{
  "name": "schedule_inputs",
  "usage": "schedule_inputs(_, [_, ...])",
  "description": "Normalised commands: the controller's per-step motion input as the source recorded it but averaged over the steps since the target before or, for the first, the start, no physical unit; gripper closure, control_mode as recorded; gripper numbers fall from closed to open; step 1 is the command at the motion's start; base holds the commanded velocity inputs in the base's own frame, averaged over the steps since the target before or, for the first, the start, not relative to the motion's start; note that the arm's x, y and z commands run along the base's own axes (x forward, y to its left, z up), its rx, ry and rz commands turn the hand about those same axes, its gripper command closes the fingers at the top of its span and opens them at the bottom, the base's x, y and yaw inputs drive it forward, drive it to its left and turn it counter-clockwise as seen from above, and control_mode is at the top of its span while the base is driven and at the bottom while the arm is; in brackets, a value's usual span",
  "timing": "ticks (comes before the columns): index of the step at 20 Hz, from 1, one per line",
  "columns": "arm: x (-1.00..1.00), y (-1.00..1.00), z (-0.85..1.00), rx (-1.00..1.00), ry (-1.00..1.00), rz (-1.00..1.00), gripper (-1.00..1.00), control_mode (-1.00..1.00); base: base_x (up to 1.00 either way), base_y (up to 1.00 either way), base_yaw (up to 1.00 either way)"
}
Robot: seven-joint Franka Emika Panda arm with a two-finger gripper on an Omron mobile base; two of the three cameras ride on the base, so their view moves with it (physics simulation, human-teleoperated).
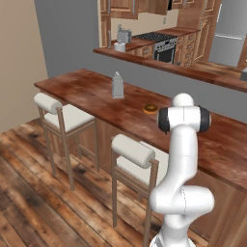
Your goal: Move the shaker and shaker from the cabinet to the dining counter.
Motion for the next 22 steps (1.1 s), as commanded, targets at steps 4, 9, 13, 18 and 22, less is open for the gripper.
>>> schedule_inputs(4, [0.13, 0.00, -0.26, -0.05, 0.00, 0.00, 1.00, -1.00, 0.00, 0.00, 0.00])
schedule_inputs(9, [0.12, -0.02, -0.20, -0.06, 0.00, 0.00, 1.00, -1.00, 0.00, 0.00, 0.00])
schedule_inputs(13, [0.02, -0.02, -0.18, -0.09, 0.00, 0.00, 1.00, -1.00, 0.00, 0.00, 0.00])
schedule_inputs(18, [0.00, -0.04, -0.16, -0.11, 0.00, 0.00, 1.00, -1.00, 0.00, 0.00, 0.00])
schedule_inputs(22, [0.00, -0.05, -0.18, -0.10, 0.00, 0.00, 1.00, -1.00, 0.00, 0.00, 0.00])
